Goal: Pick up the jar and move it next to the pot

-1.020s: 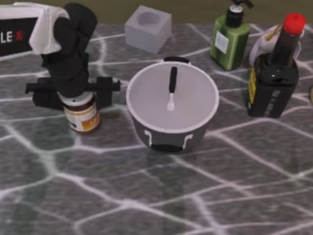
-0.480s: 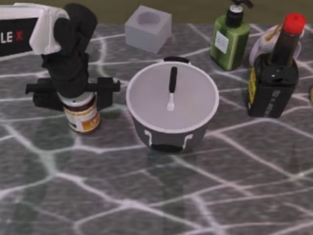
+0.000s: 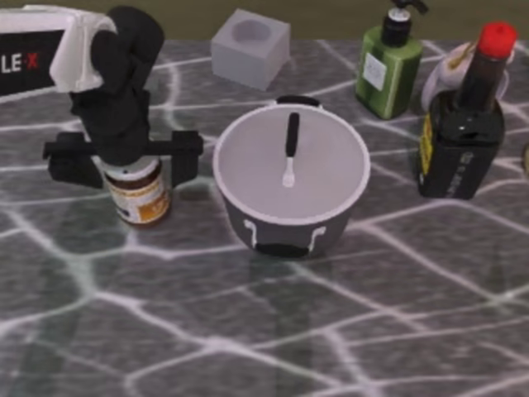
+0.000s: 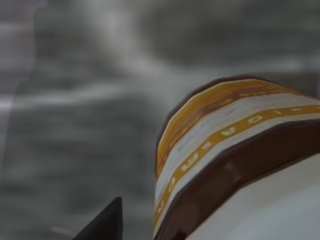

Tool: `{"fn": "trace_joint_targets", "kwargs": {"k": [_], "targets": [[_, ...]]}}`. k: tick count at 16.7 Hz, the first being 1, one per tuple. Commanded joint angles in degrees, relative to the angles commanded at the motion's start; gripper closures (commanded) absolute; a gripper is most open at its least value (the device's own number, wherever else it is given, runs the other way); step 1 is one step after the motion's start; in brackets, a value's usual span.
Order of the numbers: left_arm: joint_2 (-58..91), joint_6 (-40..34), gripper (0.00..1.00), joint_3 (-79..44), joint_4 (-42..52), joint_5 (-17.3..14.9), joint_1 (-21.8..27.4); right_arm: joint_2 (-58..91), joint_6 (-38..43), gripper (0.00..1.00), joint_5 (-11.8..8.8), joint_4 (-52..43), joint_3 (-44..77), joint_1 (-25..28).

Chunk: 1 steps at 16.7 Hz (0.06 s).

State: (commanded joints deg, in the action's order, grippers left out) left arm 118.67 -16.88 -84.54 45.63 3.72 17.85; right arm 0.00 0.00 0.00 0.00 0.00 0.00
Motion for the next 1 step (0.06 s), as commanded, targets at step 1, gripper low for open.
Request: {"fn": "trace_joint_targets", "kwargs": {"k": [1], "targets": [[0.0,0.0,0.0,0.0,0.0,0.0,0.0,0.0,0.0,0.0,0.0,0.0,0.0,0.0]]}}
